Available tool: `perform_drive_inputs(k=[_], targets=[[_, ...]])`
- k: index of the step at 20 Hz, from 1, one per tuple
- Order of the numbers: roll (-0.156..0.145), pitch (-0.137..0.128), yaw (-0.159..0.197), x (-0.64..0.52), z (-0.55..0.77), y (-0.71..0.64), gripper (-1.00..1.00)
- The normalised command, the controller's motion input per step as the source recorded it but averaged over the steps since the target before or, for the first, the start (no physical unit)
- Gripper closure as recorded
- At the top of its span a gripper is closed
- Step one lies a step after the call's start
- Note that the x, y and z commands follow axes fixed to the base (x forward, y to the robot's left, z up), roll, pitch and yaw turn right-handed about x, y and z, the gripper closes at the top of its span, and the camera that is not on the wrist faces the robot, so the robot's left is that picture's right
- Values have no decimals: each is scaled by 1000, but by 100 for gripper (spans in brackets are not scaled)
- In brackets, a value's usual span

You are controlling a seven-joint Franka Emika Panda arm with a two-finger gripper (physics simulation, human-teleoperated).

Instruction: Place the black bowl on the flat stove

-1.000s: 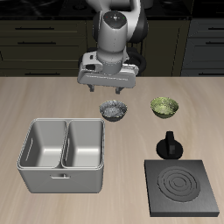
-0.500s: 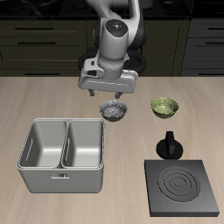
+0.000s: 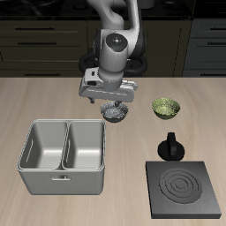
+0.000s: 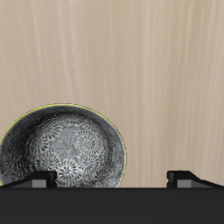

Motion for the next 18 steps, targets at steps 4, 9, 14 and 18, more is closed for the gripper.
perform_drive_inputs(k=[4,9,14,18], targets=[[-28,25,6,-49,-275,-16,-100],[-28,32,28,-36,-238,-12,-100],[3,34,3,-14,-182,14,-100],[6,33,-8,7,-165,-13,-100]])
